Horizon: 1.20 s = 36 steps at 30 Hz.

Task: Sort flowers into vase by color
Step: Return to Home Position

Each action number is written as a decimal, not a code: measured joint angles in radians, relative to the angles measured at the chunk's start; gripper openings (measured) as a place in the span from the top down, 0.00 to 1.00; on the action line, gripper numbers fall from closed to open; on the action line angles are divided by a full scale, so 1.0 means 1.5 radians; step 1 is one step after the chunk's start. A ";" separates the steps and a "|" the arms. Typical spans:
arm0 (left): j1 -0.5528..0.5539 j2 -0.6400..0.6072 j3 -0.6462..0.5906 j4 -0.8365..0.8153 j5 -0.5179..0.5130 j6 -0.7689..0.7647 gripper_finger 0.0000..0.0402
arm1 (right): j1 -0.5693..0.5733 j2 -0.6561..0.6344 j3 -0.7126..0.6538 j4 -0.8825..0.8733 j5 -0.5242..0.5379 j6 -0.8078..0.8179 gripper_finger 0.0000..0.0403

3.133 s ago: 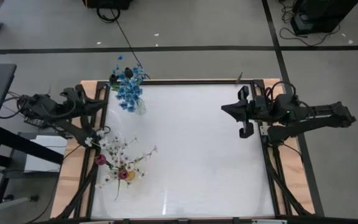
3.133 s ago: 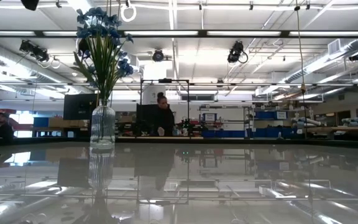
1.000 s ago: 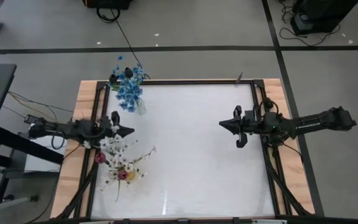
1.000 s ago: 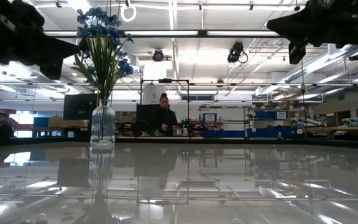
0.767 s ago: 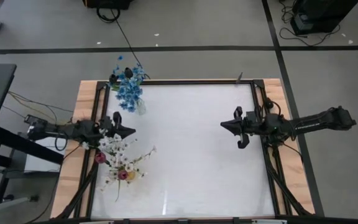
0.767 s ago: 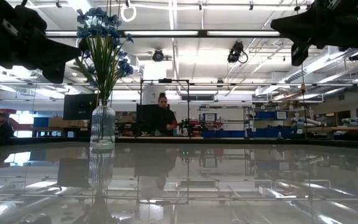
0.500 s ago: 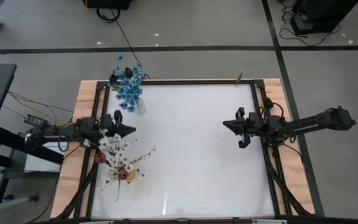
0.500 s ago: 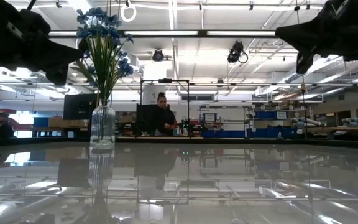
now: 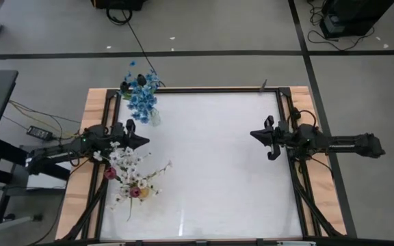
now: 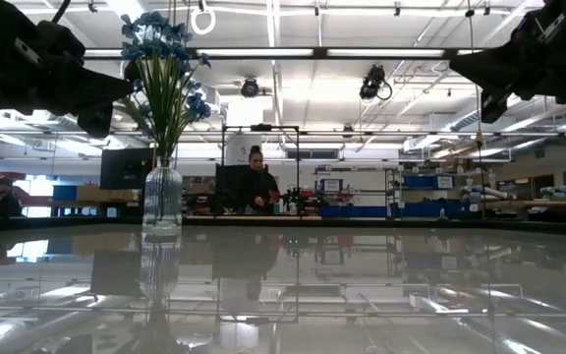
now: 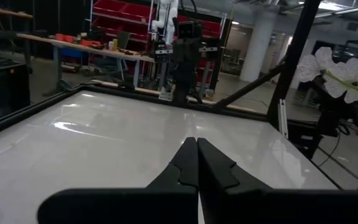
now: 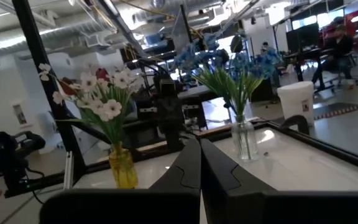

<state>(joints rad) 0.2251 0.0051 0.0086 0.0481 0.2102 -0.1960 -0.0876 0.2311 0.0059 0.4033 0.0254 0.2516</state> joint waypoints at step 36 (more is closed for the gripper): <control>0.026 0.001 -0.001 0.009 -0.060 -0.012 1.00 | -0.076 -0.152 0.004 -0.228 -0.106 -0.008 0.98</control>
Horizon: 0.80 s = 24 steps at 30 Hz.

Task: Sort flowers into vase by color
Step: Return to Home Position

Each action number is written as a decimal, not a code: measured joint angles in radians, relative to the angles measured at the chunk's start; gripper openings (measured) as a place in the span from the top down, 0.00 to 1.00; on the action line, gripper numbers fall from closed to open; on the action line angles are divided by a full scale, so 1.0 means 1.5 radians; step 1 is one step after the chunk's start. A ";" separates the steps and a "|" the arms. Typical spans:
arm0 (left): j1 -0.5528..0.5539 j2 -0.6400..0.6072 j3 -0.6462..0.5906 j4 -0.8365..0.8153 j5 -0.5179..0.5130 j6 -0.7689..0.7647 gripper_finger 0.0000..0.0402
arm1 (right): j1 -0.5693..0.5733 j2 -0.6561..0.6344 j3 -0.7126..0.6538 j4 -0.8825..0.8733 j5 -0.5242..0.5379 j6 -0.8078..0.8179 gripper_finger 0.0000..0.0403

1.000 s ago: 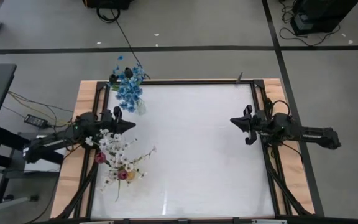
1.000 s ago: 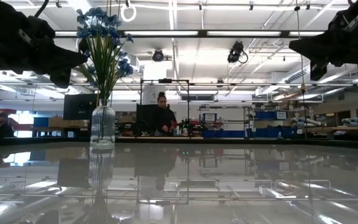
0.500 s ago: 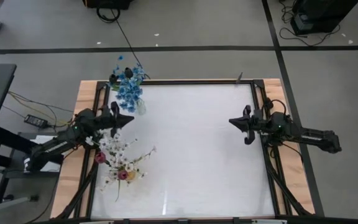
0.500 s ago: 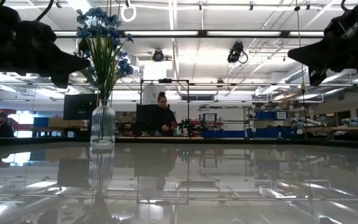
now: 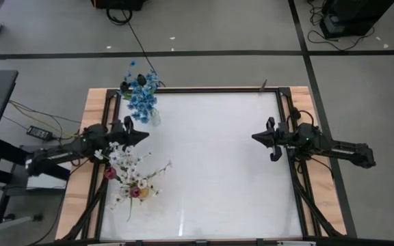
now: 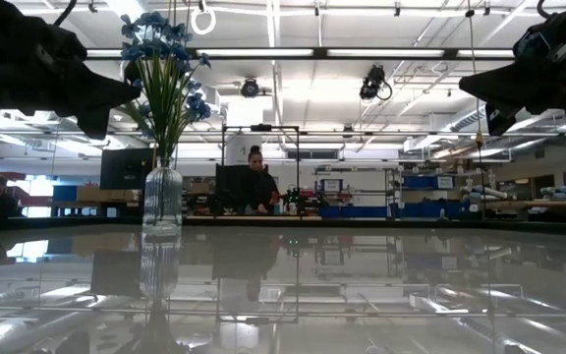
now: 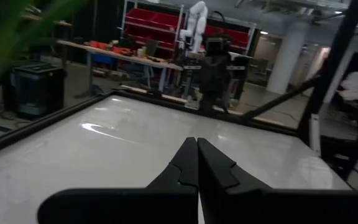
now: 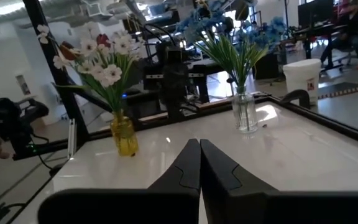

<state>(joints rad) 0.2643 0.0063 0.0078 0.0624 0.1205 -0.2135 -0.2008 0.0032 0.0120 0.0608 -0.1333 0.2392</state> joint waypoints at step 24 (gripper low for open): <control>-0.155 0.000 -0.001 -0.019 -0.183 0.057 0.96 | 0.001 0.005 0.000 -0.032 0.041 -0.051 0.94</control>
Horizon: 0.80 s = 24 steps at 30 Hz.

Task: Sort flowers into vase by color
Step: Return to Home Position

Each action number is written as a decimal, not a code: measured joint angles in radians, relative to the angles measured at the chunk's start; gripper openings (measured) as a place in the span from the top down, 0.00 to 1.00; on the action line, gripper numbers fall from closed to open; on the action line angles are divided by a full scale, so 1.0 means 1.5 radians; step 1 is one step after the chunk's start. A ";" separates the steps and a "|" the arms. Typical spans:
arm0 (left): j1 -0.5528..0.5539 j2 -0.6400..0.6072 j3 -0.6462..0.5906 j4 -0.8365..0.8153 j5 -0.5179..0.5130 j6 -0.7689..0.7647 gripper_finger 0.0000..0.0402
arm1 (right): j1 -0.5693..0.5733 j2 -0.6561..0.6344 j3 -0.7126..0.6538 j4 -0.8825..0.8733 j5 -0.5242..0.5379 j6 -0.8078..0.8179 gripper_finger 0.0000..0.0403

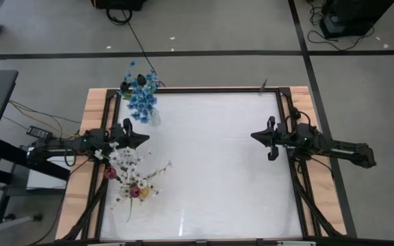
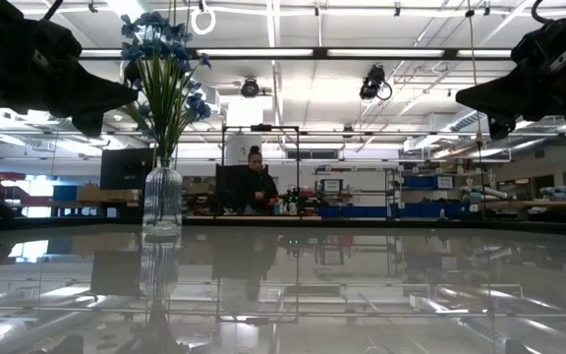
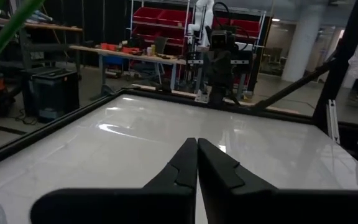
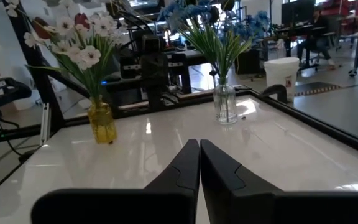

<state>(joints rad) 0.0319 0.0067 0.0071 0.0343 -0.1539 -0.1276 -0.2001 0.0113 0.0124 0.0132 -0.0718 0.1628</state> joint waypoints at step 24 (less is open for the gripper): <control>0.000 0.000 0.000 0.000 0.001 0.007 0.94 | 0.000 0.000 0.000 0.000 0.000 0.000 0.94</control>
